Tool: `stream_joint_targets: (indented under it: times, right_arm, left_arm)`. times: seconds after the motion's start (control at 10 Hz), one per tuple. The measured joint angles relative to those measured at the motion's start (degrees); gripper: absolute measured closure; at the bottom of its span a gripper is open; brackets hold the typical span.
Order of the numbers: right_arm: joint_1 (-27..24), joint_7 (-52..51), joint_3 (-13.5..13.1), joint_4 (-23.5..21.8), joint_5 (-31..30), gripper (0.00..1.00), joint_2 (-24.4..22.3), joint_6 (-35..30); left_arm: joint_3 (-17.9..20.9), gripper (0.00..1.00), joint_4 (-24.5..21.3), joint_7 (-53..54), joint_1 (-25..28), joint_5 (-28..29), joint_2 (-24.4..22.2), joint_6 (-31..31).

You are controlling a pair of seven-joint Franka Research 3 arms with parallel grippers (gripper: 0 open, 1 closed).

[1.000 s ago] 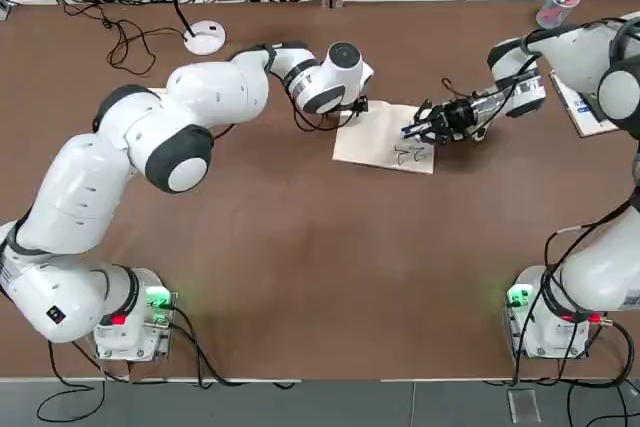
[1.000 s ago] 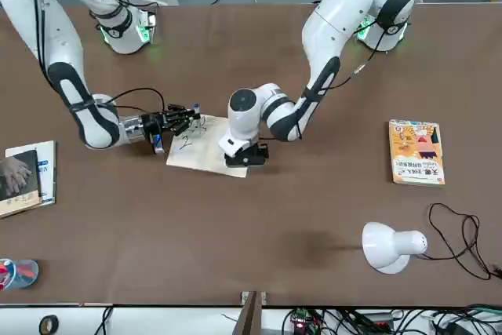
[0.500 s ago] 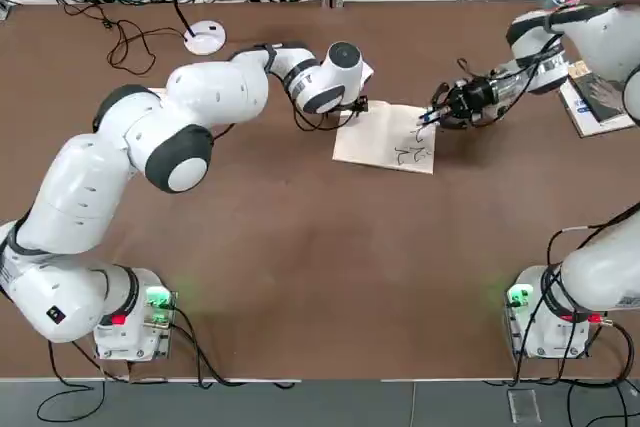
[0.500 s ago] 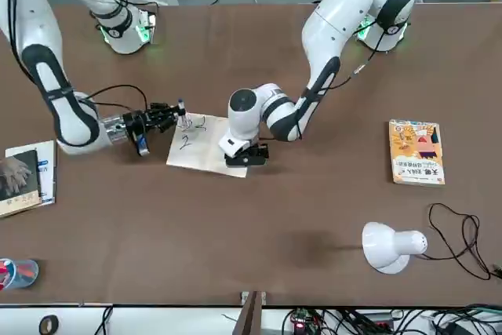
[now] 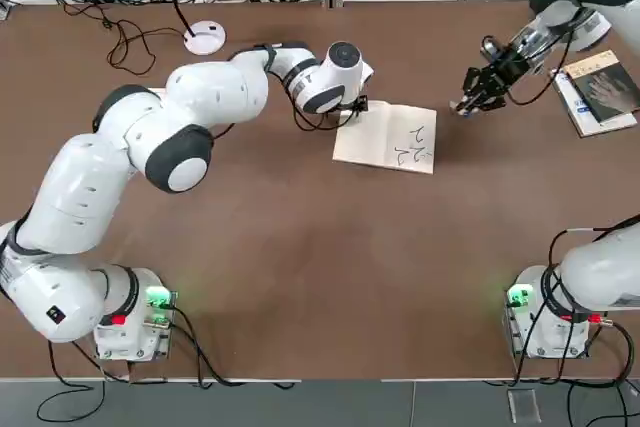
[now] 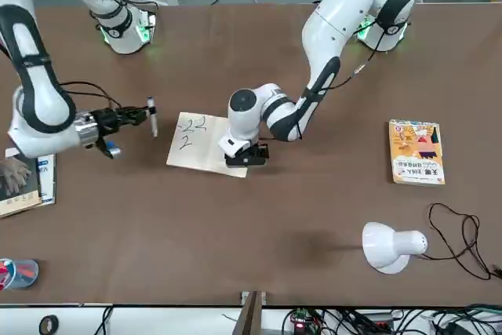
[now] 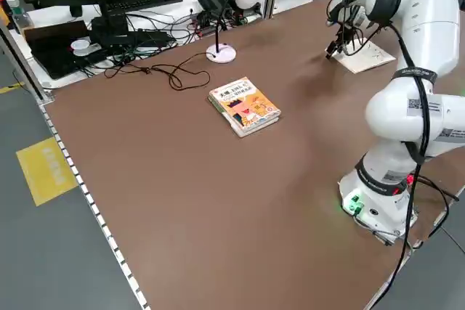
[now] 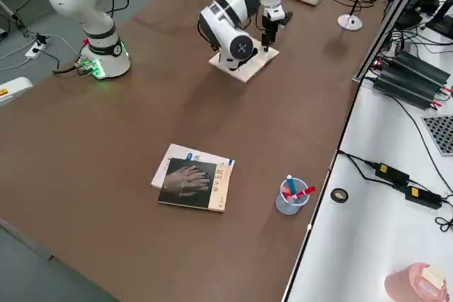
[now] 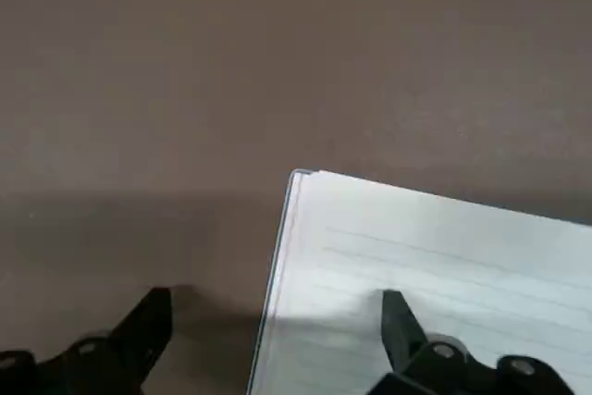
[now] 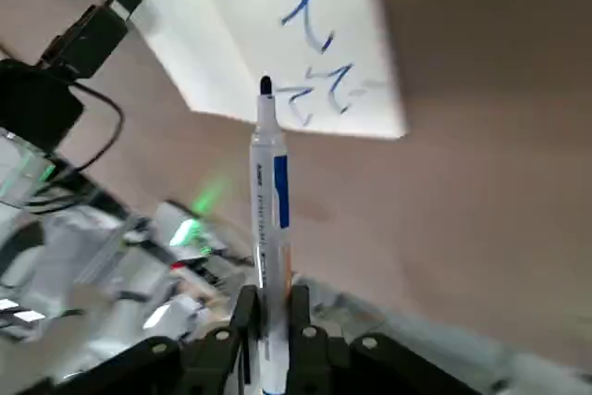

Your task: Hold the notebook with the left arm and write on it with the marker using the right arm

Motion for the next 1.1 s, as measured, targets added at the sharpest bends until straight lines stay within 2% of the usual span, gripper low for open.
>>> stream_joint_targets:
  times: [0.2,0.5,0.8,1.1]
  right_arm:
    - [-1.42,-6.16,-0.05,2.01,-7.25,0.83,-0.98,2.13]
    - [-4.24,-14.78,-0.15,2.89,-14.14,0.83,-0.65,7.07]
    - [-6.80,-20.58,-0.22,4.41,-21.62,0.83,1.67,13.26]
    - [-7.99,-23.07,-0.24,5.22,-28.92,0.83,5.01,21.51]
  left_arm:
    - [0.04,0.00,0.07,0.03,0.00,0.00,0.00,0.00]
    - [0.15,0.00,0.85,0.69,0.14,0.00,-0.28,-0.59]
    - [0.22,0.00,1.98,3.31,1.11,0.00,-2.37,-4.01]
    - [0.06,0.00,2.28,8.16,3.41,0.00,-6.44,-7.78]
